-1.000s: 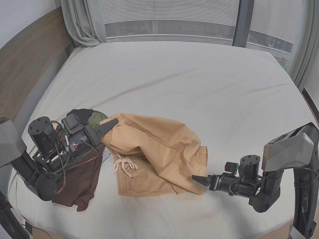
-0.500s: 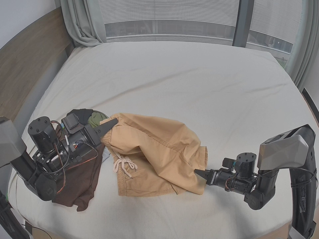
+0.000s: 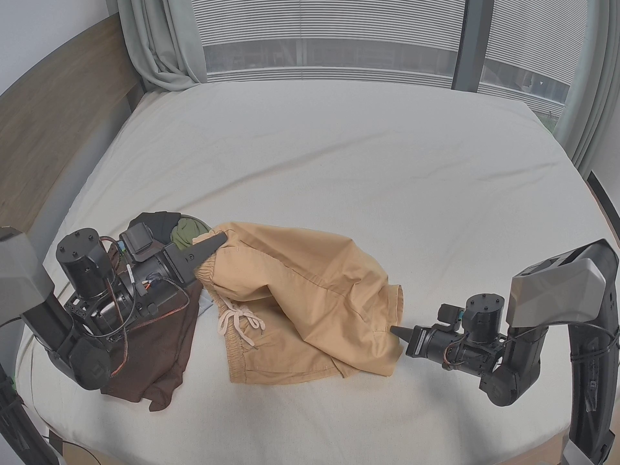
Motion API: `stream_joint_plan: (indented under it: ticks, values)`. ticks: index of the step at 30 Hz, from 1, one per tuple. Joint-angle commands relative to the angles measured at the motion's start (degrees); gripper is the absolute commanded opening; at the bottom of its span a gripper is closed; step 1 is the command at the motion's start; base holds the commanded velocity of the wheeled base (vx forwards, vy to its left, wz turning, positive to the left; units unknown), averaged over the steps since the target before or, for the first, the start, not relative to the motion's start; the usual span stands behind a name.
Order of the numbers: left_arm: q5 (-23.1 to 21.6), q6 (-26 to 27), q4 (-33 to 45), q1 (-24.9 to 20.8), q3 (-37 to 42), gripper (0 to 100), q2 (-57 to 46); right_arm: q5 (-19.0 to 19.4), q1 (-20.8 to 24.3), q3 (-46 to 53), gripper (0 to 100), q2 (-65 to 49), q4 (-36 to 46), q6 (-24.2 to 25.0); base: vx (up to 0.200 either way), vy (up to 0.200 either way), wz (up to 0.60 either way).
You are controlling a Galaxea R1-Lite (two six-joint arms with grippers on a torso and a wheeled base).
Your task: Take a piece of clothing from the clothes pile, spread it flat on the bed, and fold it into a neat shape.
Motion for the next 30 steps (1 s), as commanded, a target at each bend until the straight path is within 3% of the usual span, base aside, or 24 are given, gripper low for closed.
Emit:
stream_joint_plan:
  ticks: [1,9,18,19,30]
  values:
    - [0.03,0.09,-0.01,0.17,-0.27,0,1.99,1.63,-0.30,2.45,0,-4.35,-0.04,1.23,0.000,0.000,0.00]
    - [0.21,0.26,-0.10,0.26,-0.62,0,5.42,7.70,-0.39,5.61,0,-9.10,-0.04,3.96,0.000,0.000,0.00]
    - [0.39,1.49,-0.10,0.26,-0.88,0,7.00,7.87,-0.30,4.82,0,-5.76,-0.04,3.96,0.000,0.000,0.00]
    - [0.39,1.49,-0.10,0.26,-0.88,0,6.91,7.87,-0.30,4.56,100,-5.49,-0.04,3.96,0.000,0.000,0.00]
    - [0.39,1.49,-0.10,0.17,-0.80,0,6.56,7.52,0.14,-0.80,100,0.92,-0.12,4.57,0.000,0.000,0.00]
